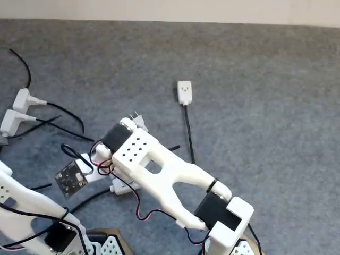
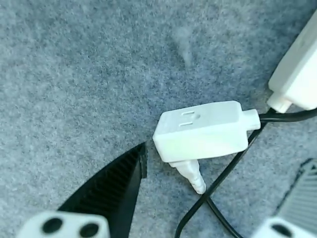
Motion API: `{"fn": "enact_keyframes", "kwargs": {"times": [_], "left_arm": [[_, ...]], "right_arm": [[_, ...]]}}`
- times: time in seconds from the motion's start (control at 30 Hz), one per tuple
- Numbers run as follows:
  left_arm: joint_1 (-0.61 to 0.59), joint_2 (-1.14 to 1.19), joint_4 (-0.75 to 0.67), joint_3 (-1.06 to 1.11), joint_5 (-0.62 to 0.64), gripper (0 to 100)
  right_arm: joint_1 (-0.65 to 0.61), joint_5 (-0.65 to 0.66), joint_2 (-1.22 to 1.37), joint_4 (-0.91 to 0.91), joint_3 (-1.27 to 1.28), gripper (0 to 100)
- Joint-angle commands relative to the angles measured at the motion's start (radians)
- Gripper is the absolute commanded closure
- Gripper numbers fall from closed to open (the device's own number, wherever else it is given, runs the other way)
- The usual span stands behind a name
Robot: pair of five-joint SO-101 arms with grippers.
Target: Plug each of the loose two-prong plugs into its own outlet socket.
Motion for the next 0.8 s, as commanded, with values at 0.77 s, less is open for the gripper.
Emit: {"fn": "enact_keyframes", "kwargs": {"times": [0.77], "left_arm": [[-0.005, -0.008, 0.04, -0.038, -0.011, 56]], "right_arm": [[-0.007, 0.021, -0.012, -0.025, 0.073, 99.2]]}}
